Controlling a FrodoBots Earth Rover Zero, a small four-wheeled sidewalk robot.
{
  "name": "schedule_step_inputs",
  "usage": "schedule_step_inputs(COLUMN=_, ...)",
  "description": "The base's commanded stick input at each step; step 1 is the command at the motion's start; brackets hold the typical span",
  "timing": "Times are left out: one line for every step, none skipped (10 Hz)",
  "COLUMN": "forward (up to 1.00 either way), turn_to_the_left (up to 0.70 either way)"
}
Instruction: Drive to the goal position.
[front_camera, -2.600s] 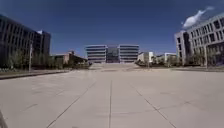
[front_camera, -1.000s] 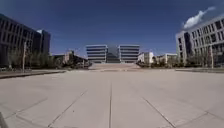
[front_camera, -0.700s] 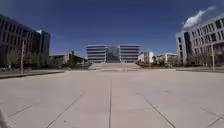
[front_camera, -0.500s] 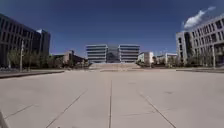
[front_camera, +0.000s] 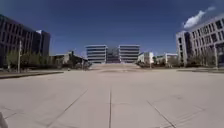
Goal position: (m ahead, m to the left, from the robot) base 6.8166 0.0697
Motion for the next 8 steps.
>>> schedule_step_inputs(forward=0.7, turn_to_the_left=0.01)
schedule_step_inputs(forward=0.7, turn_to_the_left=0.01)
schedule_step_inputs(forward=0.7, turn_to_the_left=0.01)
schedule_step_inputs(forward=0.7, turn_to_the_left=0.01)
schedule_step_inputs(forward=0.7, turn_to_the_left=0.01)
schedule_step_inputs(forward=0.7, turn_to_the_left=0.01)
schedule_step_inputs(forward=0.7, turn_to_the_left=0.01)
schedule_step_inputs(forward=0.7, turn_to_the_left=0.01)
